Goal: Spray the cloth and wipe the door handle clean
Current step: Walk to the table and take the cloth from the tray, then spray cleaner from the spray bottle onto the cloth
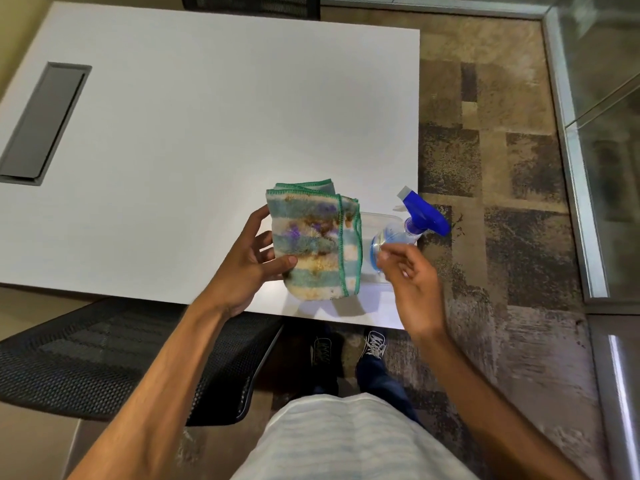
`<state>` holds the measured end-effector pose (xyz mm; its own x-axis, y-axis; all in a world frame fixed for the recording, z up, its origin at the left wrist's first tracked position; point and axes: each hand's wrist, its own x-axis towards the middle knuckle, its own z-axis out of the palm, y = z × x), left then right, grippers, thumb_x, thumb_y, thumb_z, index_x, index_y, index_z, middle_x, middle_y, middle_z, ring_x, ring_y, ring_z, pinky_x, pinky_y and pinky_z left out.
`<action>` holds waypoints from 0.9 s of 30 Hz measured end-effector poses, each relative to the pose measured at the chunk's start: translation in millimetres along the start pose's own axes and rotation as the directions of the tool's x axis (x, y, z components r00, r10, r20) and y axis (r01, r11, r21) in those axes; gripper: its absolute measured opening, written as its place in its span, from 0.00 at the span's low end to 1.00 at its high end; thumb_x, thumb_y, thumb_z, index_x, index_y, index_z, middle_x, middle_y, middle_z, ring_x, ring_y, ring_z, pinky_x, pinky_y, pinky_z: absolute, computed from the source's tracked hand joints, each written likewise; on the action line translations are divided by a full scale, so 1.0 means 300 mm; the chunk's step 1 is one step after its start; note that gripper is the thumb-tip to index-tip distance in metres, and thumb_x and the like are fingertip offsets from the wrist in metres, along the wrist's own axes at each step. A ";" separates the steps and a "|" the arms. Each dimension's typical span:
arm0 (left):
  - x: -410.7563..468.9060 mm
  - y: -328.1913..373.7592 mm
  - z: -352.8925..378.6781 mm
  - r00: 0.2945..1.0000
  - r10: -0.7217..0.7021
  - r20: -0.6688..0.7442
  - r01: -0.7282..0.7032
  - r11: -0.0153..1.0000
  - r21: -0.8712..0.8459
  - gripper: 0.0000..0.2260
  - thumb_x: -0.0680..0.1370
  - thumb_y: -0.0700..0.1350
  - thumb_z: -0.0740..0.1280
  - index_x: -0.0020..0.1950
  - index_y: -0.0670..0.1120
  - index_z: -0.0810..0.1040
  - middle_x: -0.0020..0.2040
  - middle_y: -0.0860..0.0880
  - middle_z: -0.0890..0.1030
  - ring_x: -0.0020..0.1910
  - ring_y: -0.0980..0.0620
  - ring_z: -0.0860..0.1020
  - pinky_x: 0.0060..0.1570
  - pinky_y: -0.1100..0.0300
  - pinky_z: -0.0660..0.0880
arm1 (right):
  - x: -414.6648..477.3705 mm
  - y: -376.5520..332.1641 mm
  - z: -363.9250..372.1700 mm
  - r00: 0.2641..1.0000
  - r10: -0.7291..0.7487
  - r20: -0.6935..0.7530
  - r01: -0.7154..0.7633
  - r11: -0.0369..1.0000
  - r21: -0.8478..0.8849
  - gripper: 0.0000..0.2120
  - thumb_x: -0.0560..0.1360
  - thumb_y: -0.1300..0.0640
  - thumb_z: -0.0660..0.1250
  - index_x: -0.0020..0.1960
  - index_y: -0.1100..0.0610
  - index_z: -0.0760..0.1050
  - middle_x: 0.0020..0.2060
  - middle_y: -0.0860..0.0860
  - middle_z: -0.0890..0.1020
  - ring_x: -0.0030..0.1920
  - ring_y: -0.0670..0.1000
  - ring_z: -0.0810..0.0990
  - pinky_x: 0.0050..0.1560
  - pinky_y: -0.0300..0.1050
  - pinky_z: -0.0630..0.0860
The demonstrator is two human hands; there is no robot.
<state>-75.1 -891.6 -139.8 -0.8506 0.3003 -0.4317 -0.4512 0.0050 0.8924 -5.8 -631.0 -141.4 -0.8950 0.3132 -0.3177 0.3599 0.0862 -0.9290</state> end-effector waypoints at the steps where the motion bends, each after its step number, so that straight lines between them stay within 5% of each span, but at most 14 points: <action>1: -0.001 -0.003 0.002 1.000 0.002 -0.010 -0.002 1.000 0.009 0.39 0.73 0.35 0.77 0.78 0.59 0.66 0.63 0.47 0.85 0.63 0.42 0.84 0.57 0.40 0.84 | -0.023 0.028 -0.020 0.998 0.001 -0.064 -0.001 1.000 -0.006 0.02 0.81 0.58 0.71 0.53 0.52 0.81 0.49 0.52 0.86 0.53 0.58 0.85 0.54 0.51 0.81; 4: -0.006 -0.011 0.012 0.999 0.014 -0.048 -0.012 0.999 0.038 0.38 0.74 0.35 0.76 0.78 0.60 0.66 0.64 0.47 0.84 0.63 0.43 0.84 0.59 0.37 0.83 | -0.050 0.100 -0.083 0.965 -0.007 -0.260 0.003 1.000 -0.017 0.06 0.77 0.62 0.76 0.51 0.59 0.80 0.44 0.54 0.84 0.48 0.65 0.83 0.47 0.47 0.80; 6: -0.010 -0.014 0.023 0.997 0.015 -0.075 -0.012 0.999 0.038 0.37 0.74 0.37 0.75 0.77 0.61 0.66 0.64 0.47 0.83 0.64 0.42 0.83 0.60 0.35 0.82 | -0.023 0.118 -0.116 0.950 0.022 -0.311 -0.026 1.000 -0.009 0.14 0.74 0.62 0.78 0.57 0.59 0.78 0.49 0.54 0.83 0.52 0.64 0.83 0.51 0.44 0.79; 11: -0.014 -0.030 0.044 0.991 0.023 -0.129 -0.016 0.998 0.059 0.37 0.76 0.35 0.74 0.77 0.63 0.65 0.65 0.49 0.82 0.65 0.44 0.83 0.58 0.36 0.83 | 0.143 0.094 -0.167 0.999 0.022 -0.025 -0.022 1.000 0.008 0.32 0.71 0.66 0.80 0.72 0.54 0.72 0.66 0.52 0.80 0.66 0.49 0.79 0.70 0.49 0.75; 16: -0.022 -0.029 0.067 0.982 0.063 -0.176 -0.034 0.986 0.165 0.37 0.80 0.32 0.71 0.77 0.65 0.64 0.60 0.55 0.83 0.64 0.50 0.83 0.58 0.44 0.84 | 0.274 0.037 -0.147 0.984 -0.076 0.164 0.058 0.992 0.114 0.37 0.66 0.62 0.80 0.72 0.50 0.73 0.64 0.52 0.81 0.61 0.44 0.82 0.67 0.45 0.79; 21: -0.040 -0.011 0.098 0.974 0.129 -0.186 -0.063 0.944 0.325 0.38 0.81 0.34 0.71 0.78 0.67 0.60 0.57 0.63 0.81 0.60 0.59 0.83 0.56 0.61 0.83 | 0.339 0.030 -0.117 0.975 -0.096 0.200 0.070 0.988 0.135 0.28 0.71 0.57 0.78 0.70 0.59 0.78 0.57 0.57 0.85 0.56 0.49 0.85 0.56 0.42 0.81; 24: -0.044 -0.003 0.110 0.971 0.133 -0.201 -0.061 0.943 0.328 0.37 0.81 0.33 0.71 0.80 0.62 0.60 0.59 0.58 0.81 0.60 0.58 0.83 0.56 0.62 0.83 | 0.341 0.020 -0.099 0.976 -0.090 0.199 0.065 0.989 0.131 0.24 0.73 0.54 0.75 0.67 0.58 0.80 0.56 0.67 0.84 0.55 0.55 0.83 0.57 0.43 0.82; 27: -0.044 0.007 0.117 0.968 0.139 -0.206 -0.059 0.934 0.352 0.37 0.81 0.33 0.70 0.81 0.61 0.60 0.61 0.56 0.81 0.59 0.58 0.83 0.56 0.59 0.83 | 0.330 -0.022 -0.088 0.974 -0.108 0.197 0.088 0.990 0.109 0.20 0.75 0.53 0.74 0.66 0.54 0.78 0.57 0.65 0.84 0.50 0.54 0.83 0.58 0.51 0.81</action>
<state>-55.3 -862.1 -127.5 -0.9424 0.0946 -0.3209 -0.2759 0.3229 0.9053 -89.8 -575.5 -161.7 -0.9629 0.1093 -0.2469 0.2494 0.0100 -0.9683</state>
